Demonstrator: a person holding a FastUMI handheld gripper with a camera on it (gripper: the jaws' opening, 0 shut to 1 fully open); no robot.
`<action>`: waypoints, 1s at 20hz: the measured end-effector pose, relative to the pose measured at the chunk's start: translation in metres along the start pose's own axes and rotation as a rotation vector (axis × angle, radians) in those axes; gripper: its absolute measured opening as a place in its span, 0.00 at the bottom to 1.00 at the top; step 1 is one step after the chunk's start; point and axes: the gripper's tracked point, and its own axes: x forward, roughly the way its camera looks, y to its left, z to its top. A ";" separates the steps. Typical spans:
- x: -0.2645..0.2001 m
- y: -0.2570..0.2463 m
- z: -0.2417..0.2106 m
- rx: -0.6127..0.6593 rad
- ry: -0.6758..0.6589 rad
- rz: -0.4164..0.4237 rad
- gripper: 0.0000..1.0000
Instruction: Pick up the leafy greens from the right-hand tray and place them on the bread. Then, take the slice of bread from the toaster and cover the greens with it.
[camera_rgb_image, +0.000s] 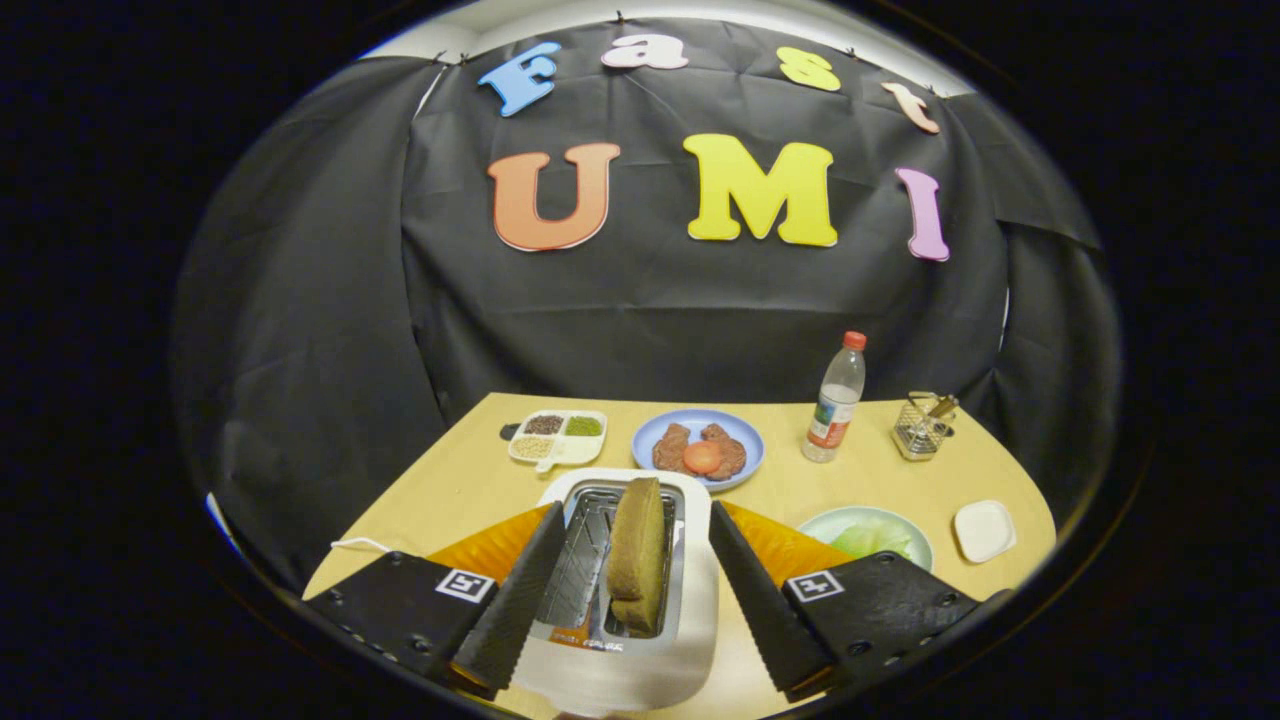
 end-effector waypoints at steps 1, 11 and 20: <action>0.003 0.000 -0.003 0.004 0.006 -0.010 0.90; 0.022 0.006 -0.011 -0.009 0.020 -0.030 0.21; -0.013 0.001 0.026 0.028 -0.054 0.043 0.14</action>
